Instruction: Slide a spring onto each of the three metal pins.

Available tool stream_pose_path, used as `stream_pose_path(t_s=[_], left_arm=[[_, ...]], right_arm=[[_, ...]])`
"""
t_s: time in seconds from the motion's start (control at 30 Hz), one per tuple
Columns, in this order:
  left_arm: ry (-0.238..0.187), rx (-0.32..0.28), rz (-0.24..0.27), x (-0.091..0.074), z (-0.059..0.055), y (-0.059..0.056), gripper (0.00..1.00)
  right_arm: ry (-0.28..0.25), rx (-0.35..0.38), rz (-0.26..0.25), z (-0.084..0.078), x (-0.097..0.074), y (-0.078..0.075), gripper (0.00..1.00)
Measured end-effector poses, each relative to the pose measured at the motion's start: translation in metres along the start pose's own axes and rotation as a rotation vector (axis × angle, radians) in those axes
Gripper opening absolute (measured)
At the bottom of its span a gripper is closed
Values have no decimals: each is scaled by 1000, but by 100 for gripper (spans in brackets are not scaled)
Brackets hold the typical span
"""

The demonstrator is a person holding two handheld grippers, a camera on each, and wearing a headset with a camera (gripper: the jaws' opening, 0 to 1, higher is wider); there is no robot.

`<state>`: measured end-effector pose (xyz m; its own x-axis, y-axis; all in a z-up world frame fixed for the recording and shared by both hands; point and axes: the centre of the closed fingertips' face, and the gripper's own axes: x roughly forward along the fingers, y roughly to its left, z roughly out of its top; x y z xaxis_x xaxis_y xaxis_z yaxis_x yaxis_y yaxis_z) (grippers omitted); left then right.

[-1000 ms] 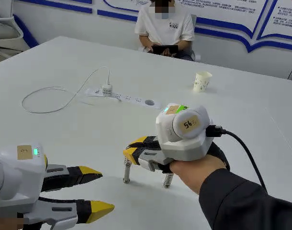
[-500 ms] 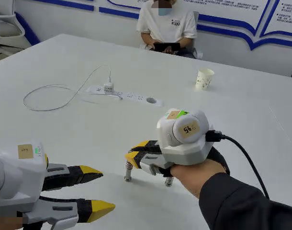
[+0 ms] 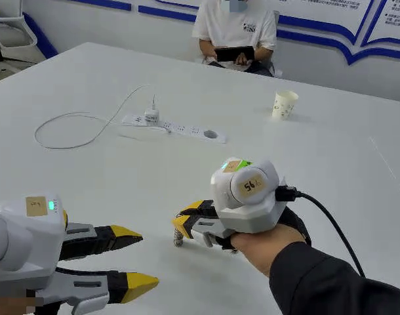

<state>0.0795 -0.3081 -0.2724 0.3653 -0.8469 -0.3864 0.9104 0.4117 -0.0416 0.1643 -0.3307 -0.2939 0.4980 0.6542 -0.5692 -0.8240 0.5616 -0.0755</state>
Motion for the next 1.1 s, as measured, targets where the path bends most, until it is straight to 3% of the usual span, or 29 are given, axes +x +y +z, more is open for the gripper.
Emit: stream_pose_path(t_s=[0.27,0.63,1.1], left_arm=[[1,-5,1,0,-1,0,42],[-4,-6,4,0,-1,1,43],[-6,-5,7,-1,1,1,45]], right_arm=[[32,3,5,-10,7,2,12],[35,6,3,-11,6,2,15],[18,-5,-10,-6,-15,4,22]])
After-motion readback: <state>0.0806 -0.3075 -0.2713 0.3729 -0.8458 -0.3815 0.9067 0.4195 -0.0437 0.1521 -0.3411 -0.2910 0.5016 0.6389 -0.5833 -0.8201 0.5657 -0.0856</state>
